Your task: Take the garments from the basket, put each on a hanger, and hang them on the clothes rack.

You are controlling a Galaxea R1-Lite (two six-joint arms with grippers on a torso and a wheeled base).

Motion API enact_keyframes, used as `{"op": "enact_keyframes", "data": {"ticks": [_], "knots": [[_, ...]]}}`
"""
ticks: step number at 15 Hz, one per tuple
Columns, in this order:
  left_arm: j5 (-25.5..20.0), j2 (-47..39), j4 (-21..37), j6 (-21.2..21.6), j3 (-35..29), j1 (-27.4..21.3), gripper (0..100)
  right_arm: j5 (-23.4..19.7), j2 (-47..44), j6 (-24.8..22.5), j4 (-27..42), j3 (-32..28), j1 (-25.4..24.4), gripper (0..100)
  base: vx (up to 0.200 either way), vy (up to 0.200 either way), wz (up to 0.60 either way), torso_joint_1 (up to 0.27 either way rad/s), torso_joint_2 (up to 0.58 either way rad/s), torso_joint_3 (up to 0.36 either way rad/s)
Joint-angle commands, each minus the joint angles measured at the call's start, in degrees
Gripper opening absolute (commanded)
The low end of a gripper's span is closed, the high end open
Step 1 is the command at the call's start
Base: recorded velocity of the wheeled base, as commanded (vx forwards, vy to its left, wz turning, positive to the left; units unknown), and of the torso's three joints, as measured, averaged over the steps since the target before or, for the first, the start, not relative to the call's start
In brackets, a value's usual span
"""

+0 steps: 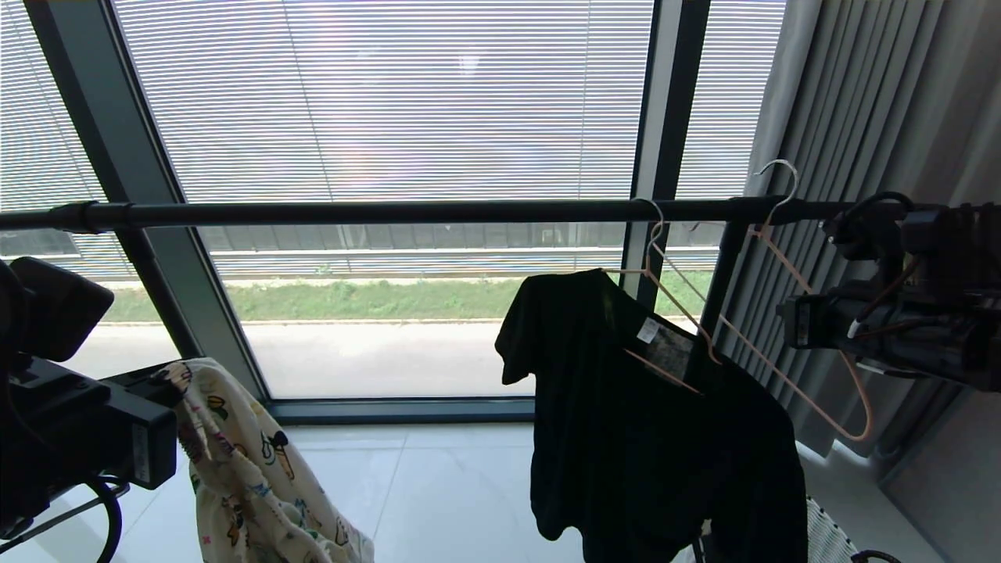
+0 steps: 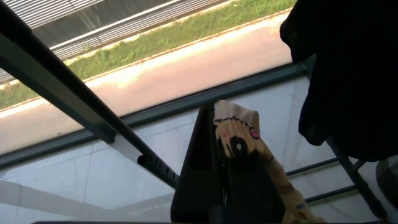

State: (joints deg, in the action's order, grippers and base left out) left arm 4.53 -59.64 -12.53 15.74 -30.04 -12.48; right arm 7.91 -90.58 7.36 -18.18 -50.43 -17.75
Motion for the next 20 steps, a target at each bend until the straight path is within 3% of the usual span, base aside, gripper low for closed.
{"op": "enact_keyframes", "data": {"ticks": [1, 6, 13, 20], "knots": [[-0.1, 0.5, 0.0, -0.2, 0.2, 0.0, 0, 0.4, 3.2, -0.1, -0.1, 1.2, -0.4, 0, 0.0, 0.0, 0.0, 0.0, 0.0, 0.0], [1.9, 1.5, 0.0, -0.7, 0.2, 0.0, 0, 0.4, 9.5, -1.2, -0.1, 8.1, -1.0, 0, 0.0, 0.0, 0.0, 0.0, 0.0, 0.0], [2.4, 1.4, 0.0, -0.5, 0.2, 0.0, 0, 0.4, 16.3, -4.4, -0.1, 13.9, -1.9, 0, -0.2, 0.0, 0.0, 0.003, 0.0, 0.002], [2.3, 0.7, 0.0, -0.6, 0.2, 0.0, 0, 0.4, 18.5, -4.9, 0.1, 14.9, -3.0, 0, -0.2, 0.0, 0.0, 0.0, 0.0, 0.004]]}}
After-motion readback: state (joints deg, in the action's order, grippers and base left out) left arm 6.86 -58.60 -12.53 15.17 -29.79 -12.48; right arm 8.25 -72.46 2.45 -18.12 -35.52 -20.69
